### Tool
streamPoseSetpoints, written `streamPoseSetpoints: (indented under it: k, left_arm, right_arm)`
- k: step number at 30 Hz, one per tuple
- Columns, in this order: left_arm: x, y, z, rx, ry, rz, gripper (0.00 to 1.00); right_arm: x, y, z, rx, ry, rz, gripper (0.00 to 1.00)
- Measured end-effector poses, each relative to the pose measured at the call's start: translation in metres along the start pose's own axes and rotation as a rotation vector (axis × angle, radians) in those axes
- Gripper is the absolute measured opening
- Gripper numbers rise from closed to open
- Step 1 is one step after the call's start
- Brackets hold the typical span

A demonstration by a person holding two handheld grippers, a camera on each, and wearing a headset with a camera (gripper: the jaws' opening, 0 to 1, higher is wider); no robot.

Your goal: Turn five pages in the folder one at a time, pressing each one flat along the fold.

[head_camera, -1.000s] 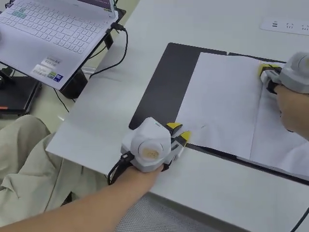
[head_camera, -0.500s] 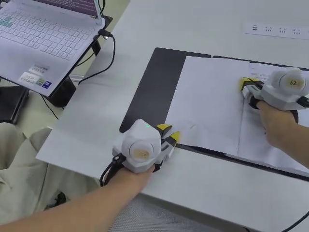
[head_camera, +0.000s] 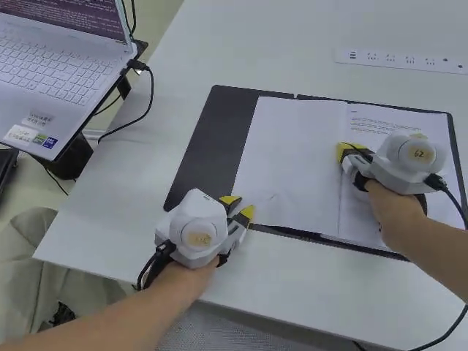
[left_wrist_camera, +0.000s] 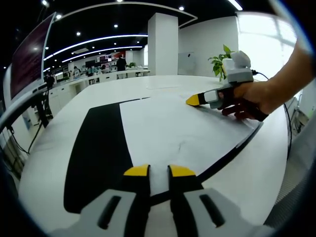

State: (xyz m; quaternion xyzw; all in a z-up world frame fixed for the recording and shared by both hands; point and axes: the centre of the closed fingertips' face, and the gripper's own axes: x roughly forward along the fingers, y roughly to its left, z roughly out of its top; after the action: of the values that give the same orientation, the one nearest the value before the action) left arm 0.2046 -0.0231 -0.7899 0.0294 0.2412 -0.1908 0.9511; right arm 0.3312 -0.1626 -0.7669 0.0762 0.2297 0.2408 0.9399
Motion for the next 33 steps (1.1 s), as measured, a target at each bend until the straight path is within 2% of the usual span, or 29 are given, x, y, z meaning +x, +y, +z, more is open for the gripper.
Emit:
streamPoseSetpoints:
  k: [7,16,22,33]
  left_arm:
    - [0.0,0.0,0.0,0.0,-0.001,0.0,0.13]
    - [0.001,0.0,-0.001,0.0,-0.003,0.0,0.13]
    - [0.0,0.0,0.0,-0.001,-0.001,0.0,0.13]
    - [-0.001,0.0,0.001,-0.002,-0.002,0.0,0.13]
  right_arm:
    - [-0.018,0.004,-0.006,0.045,-0.002,-0.009,0.0]
    - [-0.036,0.015,-0.019,0.049,0.013,0.008,0.0]
    - [-0.038,0.014,-0.023,0.057,0.017,0.01,0.0]
    - [-0.052,0.021,-0.038,0.056,0.039,0.021,0.0]
